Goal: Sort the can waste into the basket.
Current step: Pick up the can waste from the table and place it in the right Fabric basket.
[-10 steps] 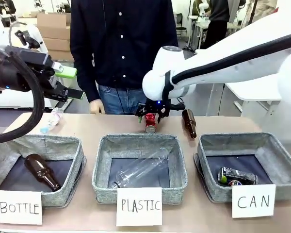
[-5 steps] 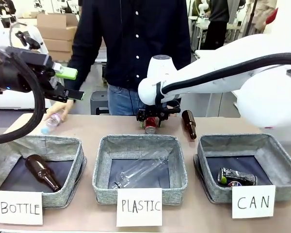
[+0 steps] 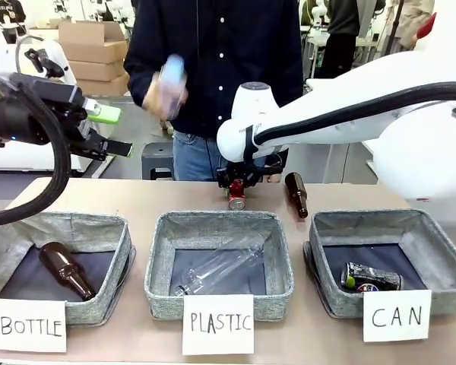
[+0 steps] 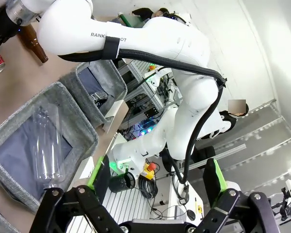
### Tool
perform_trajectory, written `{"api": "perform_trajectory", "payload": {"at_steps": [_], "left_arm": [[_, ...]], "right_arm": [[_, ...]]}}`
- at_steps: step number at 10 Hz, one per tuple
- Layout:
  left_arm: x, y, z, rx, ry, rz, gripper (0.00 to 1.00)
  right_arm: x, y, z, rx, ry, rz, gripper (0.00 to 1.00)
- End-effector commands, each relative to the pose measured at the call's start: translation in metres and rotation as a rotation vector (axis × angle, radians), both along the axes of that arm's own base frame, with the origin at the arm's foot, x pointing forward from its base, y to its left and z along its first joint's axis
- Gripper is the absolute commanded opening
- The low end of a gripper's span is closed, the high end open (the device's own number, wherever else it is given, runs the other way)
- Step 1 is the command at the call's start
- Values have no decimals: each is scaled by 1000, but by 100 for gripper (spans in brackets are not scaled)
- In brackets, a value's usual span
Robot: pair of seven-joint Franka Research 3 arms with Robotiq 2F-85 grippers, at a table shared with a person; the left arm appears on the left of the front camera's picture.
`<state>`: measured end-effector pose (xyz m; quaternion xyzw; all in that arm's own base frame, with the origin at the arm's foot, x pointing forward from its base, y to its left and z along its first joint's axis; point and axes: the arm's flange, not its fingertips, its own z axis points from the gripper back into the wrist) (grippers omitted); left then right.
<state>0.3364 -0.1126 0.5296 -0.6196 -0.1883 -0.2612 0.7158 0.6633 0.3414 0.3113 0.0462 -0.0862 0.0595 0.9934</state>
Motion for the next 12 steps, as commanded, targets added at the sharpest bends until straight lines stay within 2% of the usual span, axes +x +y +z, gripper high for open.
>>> {"api": "perform_trajectory", "payload": {"at_steps": [1, 2, 3, 5, 7, 8, 9, 11, 12], "left_arm": [[-2, -1, 0, -19, -16, 0, 100], [-2, -1, 0, -19, -16, 0, 100], [-2, -1, 0, -19, -16, 0, 100], [-2, -1, 0, -19, -16, 0, 100], [-2, -1, 0, -19, -16, 0, 100], [-2, -1, 0, -19, -16, 0, 100], [-2, -1, 0, -19, -16, 0, 100], [-2, -1, 0, -19, -16, 0, 100], [-2, -1, 0, -19, -16, 0, 100]], "right_arm": [[-7, -8, 2, -11, -22, -36, 6], [-7, -11, 2, -8, -16, -42, 0], [-6, -13, 5, 9, -11, -66, 0], [-23, -30, 29, 45, 8, 6, 0], [-78, -97, 98, 120, 41, 136, 0], [-121, -148, 134, 164, 35, 160, 0], [-157, -193, 155, 134, 67, 156, 0], [-221, -255, 171, 203, 54, 186, 0], [-250, -274, 166, 200, 69, 186, 0]]}}
